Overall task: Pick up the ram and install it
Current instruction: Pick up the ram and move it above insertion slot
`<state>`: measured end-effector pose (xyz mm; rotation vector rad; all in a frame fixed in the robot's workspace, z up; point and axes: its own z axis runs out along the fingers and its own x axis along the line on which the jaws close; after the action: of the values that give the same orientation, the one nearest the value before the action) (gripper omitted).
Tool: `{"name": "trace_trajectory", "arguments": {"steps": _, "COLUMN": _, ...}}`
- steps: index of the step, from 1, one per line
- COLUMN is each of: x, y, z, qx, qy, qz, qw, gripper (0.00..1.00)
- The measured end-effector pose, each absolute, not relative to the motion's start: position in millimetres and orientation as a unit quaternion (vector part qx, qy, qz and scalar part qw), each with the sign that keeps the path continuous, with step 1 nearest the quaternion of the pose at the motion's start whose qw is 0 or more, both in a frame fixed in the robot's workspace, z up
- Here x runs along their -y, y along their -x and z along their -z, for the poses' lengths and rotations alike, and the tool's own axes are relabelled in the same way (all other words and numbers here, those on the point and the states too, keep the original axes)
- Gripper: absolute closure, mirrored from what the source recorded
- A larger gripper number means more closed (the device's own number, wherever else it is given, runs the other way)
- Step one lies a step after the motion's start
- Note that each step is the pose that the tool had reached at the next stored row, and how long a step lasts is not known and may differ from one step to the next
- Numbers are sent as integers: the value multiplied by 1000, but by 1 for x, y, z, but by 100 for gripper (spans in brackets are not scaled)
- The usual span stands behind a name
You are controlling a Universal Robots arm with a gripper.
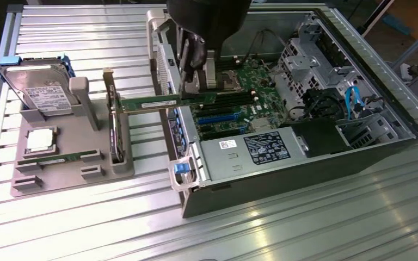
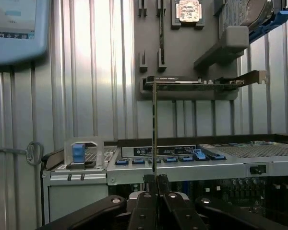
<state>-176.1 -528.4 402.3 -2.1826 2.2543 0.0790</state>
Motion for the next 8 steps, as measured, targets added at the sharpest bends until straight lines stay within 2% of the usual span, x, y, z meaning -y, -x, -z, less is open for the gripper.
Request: {"name": "trace_trajectory", "arguments": {"steps": 8, "x": 528, "y": 158, "z": -402, "qx": -718, "qy": 695, "qz": -25, "qw": 1, "gripper": 88}}
